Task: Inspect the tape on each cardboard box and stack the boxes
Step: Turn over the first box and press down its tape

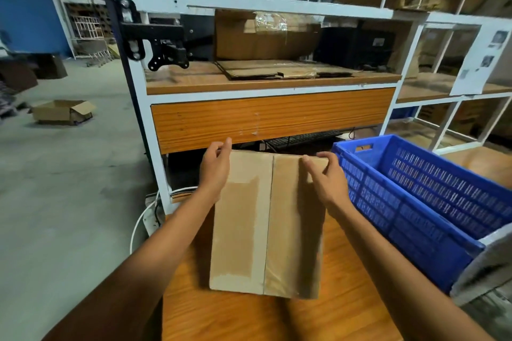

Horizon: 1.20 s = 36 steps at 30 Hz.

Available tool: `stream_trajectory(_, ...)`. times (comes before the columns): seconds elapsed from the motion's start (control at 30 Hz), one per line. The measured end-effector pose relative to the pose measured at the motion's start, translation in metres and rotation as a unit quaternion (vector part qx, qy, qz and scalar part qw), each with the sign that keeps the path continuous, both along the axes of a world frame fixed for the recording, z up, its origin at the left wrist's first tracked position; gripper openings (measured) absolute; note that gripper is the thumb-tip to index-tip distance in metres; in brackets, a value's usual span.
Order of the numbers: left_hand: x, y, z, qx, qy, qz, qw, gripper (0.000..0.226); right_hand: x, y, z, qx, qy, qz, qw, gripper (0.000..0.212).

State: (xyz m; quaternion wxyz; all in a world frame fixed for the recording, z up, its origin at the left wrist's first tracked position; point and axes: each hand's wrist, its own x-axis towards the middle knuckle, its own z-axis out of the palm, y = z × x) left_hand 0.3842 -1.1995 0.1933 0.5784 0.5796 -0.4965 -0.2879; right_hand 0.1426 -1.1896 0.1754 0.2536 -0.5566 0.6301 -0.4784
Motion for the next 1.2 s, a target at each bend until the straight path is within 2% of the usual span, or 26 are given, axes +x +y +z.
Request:
stream_trajectory(0.07,-0.006,0.007,-0.001,-0.023,-0.071,0.037,0.997,0.024,0.003,0.001,0.004,-0.012,0.001,-0.028,1.000,0.056)
stream_trajectory(0.17,-0.009,0.016,-0.008,-0.029,-0.145,0.038,0.988,0.016,0.008,0.007,0.009,-0.004,0.012,-0.049,0.999,0.054)
stream_trajectory(0.23,-0.005,0.019,-0.004,-0.021,-0.216,0.033,0.976,0.015,0.010,0.010,0.018,0.011,0.063,-0.057,0.996,0.047)
stream_trajectory(0.3,-0.001,0.020,0.006,-0.043,-0.320,0.033,0.946,0.013,0.013,0.011,0.031,-0.023,0.171,-0.060,0.983,0.033)
stream_trajectory(0.37,-0.001,0.023,0.018,-0.048,-0.390,-0.029,0.919,0.020,0.018,0.011,0.045,-0.067,0.244,-0.011,0.967,0.028)
stream_trajectory(0.43,-0.004,0.024,0.023,0.011,-0.455,-0.130,0.881,0.034,0.027,0.013,0.052,-0.030,0.325,0.080,0.942,0.035)
stream_trajectory(0.47,-0.004,0.021,0.023,0.038,-0.496,-0.161,0.853,0.039,0.031,0.013,0.050,-0.010,0.386,0.108,0.916,0.040)
stream_trajectory(0.53,-0.006,0.014,0.022,0.065,-0.557,-0.184,0.807,0.043,0.037,0.014,0.044,0.006,0.477,0.121,0.871,0.047)
stream_trajectory(0.57,-0.008,0.010,0.024,0.073,-0.574,-0.187,0.794,0.043,0.038,0.013,0.046,0.011,0.490,0.124,0.863,0.048)
stream_trajectory(0.63,-0.009,0.002,0.029,0.076,-0.591,-0.189,0.781,0.043,0.035,0.007,0.054,0.023,0.500,0.149,0.853,0.048)
stream_trajectory(0.7,-0.006,-0.004,0.030,0.069,-0.589,-0.190,0.782,0.043,0.027,0.000,0.064,0.040,0.500,0.195,0.843,0.048)
stream_trajectory(0.8,0.007,-0.014,0.024,0.108,-0.548,-0.208,0.803,0.052,0.012,0.004,0.059,0.043,0.429,0.221,0.875,0.047)
stream_trajectory(0.87,0.014,-0.018,0.024,0.146,-0.509,-0.208,0.822,0.063,0.008,0.011,0.037,-0.015,0.398,0.132,0.908,0.043)
stream_trajectory(0.93,0.014,-0.020,0.026,0.144,-0.503,-0.209,0.826,0.068,0.009,0.018,0.021,-0.101,0.353,0.014,0.930,0.035)
stream_trajectory(1.03,0.009,-0.020,0.028,0.134,-0.570,-0.165,0.794,0.070,0.007,0.016,0.019,-0.221,0.302,-0.027,0.927,0.027)
stream_trajectory(1.13,0.009,-0.020,0.047,0.174,-0.631,-0.152,0.741,0.076,-0.007,0.001,0.021,-0.201,0.290,-0.086,0.932,0.032)
stream_trajectory(1.17,0.011,-0.021,0.052,0.201,-0.602,-0.190,0.749,0.076,-0.012,-0.004,0.021,-0.172,0.273,-0.116,0.939,0.034)
stream_trajectory(1.2,0.014,-0.023,0.055,0.243,-0.532,-0.240,0.775,0.077,-0.016,-0.007,0.020,-0.130,0.252,-0.144,0.948,0.034)
